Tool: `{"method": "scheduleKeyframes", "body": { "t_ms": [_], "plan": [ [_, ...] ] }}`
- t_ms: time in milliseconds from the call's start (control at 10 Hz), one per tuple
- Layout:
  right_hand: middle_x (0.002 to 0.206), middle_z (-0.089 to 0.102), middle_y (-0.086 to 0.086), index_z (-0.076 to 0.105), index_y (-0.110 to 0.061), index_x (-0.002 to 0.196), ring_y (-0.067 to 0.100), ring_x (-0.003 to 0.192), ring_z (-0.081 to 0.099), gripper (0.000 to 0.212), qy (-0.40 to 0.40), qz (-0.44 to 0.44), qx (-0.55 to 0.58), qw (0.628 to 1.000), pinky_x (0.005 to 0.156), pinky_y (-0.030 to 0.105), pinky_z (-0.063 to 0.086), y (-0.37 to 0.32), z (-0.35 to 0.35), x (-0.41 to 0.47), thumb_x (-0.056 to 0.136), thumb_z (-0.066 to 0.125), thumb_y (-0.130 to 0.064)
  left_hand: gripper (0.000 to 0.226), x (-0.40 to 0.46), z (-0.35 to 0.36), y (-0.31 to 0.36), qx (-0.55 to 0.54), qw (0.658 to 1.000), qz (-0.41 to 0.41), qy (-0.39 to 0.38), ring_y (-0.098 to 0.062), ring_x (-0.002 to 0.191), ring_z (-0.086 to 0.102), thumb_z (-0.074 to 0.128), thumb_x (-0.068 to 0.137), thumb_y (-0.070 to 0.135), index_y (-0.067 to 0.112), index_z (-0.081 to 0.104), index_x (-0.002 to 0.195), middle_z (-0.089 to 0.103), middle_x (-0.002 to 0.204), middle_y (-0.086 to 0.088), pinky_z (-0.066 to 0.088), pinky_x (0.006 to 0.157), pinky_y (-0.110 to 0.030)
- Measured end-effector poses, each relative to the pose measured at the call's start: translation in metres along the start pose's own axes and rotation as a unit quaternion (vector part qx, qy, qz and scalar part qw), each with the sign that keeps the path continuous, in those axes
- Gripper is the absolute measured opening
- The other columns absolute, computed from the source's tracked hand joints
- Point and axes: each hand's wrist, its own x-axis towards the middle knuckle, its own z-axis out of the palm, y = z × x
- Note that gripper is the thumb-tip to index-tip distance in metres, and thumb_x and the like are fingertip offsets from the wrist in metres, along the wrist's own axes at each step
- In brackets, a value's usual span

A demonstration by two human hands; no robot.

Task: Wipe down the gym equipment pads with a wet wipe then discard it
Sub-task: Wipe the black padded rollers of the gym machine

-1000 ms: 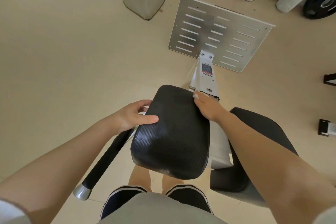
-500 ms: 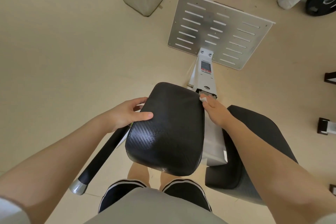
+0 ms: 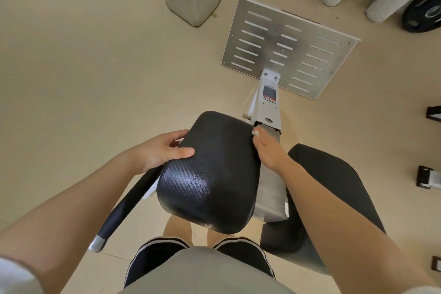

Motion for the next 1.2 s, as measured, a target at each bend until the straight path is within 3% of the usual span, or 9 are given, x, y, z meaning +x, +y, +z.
{"method": "scheduleKeyframes", "body": {
  "t_ms": [100, 300, 400, 500, 700, 800, 900, 1000, 1200],
  "plan": [
    [0.123, 0.050, 0.022, 0.048, 0.006, 0.119, 0.037, 0.116, 0.046, 0.035, 0.004, 0.036, -0.073, 0.997, 0.098, 0.042, 0.035, -0.030, 0.008, 0.010, 0.101, 0.026, -0.014, 0.081, 0.001, 0.002, 0.000, -0.014, 1.000, 0.004, 0.008, -0.013, 0.107, 0.062, 0.076, 0.051, 0.050, 0.037, 0.050, 0.126, 0.063, 0.119, 0.004, 0.048, 0.092, -0.028],
    [0.150, 0.028, 0.012, 0.034, -0.003, 0.141, 0.025, 0.140, 0.021, 0.043, -0.039, -0.138, -0.088, 0.986, 0.113, 0.033, 0.016, -0.096, 0.059, -0.016, 0.100, 0.031, -0.015, 0.092, -0.005, 0.005, 0.000, -0.009, 1.000, 0.014, 0.018, -0.013, 0.110, 0.059, 0.080, 0.049, 0.056, 0.028, 0.049, 0.131, 0.060, 0.123, 0.003, 0.045, 0.098, -0.032],
    [0.131, 0.049, 0.017, 0.047, -0.004, 0.128, 0.034, 0.121, 0.045, 0.034, -0.026, -0.091, -0.111, 0.989, 0.098, 0.040, 0.037, -0.079, 0.037, -0.011, 0.099, 0.032, -0.017, 0.054, -0.009, 0.009, 0.008, 0.022, 0.999, 0.025, 0.042, -0.009, 0.105, 0.059, 0.072, 0.077, 0.033, 0.028, 0.052, 0.127, 0.060, 0.121, 0.002, 0.045, 0.100, -0.034],
    [0.136, 0.045, 0.017, 0.045, -0.003, 0.129, 0.032, 0.124, 0.042, 0.037, 0.011, 0.010, -0.149, 0.989, 0.103, 0.043, 0.036, -0.050, 0.021, -0.013, 0.100, 0.031, -0.020, 0.070, -0.016, 0.006, 0.007, 0.078, 0.997, 0.023, 0.009, -0.010, 0.114, 0.054, 0.072, 0.071, 0.046, 0.031, 0.045, 0.134, 0.057, 0.126, 0.007, 0.042, 0.103, -0.036],
    [0.137, 0.042, 0.017, 0.045, -0.002, 0.128, 0.032, 0.126, 0.038, 0.043, 0.005, 0.006, -0.164, 0.986, 0.103, 0.043, 0.034, -0.102, 0.057, -0.007, 0.100, 0.026, -0.030, 0.092, -0.029, -0.004, -0.012, 0.067, 0.995, 0.047, -0.065, -0.011, 0.129, 0.042, 0.077, 0.064, 0.037, 0.035, 0.028, 0.142, 0.048, 0.137, 0.008, 0.034, 0.110, -0.036],
    [0.152, 0.022, 0.014, 0.026, -0.002, 0.143, 0.027, 0.140, 0.021, 0.065, -0.016, -0.041, -0.211, 0.977, 0.113, 0.039, 0.020, -0.132, 0.082, -0.006, 0.098, 0.020, -0.049, 0.082, -0.034, -0.006, -0.018, 0.082, 0.993, 0.061, -0.055, -0.008, 0.131, 0.036, 0.073, 0.076, 0.026, 0.027, 0.027, 0.143, 0.042, 0.140, 0.010, 0.030, 0.110, -0.028],
    [0.153, 0.020, 0.012, 0.028, -0.008, 0.143, 0.028, 0.139, 0.022, 0.057, -0.023, -0.062, -0.236, 0.970, 0.112, 0.040, 0.023, -0.131, 0.079, -0.014, 0.099, 0.024, -0.044, 0.061, -0.035, -0.006, -0.018, 0.105, 0.989, 0.092, -0.050, -0.007, 0.123, 0.045, 0.069, 0.081, 0.022, 0.027, 0.038, 0.132, 0.051, 0.127, 0.012, 0.042, 0.090, -0.011],
    [0.130, 0.042, 0.012, 0.046, -0.008, 0.123, 0.029, 0.121, 0.042, 0.039, 0.028, -0.038, -0.188, 0.981, 0.100, 0.042, 0.036, -0.114, 0.067, -0.025, 0.100, 0.028, -0.034, 0.061, -0.034, -0.008, -0.014, 0.115, 0.987, 0.096, -0.055, -0.007, 0.120, 0.046, 0.068, 0.082, 0.021, 0.034, 0.035, 0.132, 0.050, 0.125, 0.013, 0.042, 0.083, -0.008],
    [0.110, 0.051, 0.014, 0.043, -0.008, 0.119, 0.029, 0.103, 0.047, 0.031, 0.123, 0.123, -0.207, 0.963, 0.089, 0.041, 0.043, -0.084, 0.056, -0.041, 0.098, 0.032, -0.028, 0.065, -0.036, -0.008, -0.012, 0.167, 0.976, 0.125, -0.071, -0.010, 0.135, 0.030, 0.060, 0.087, 0.031, 0.036, 0.023, 0.140, 0.033, 0.146, 0.013, 0.032, 0.104, -0.026]
  ]
}}
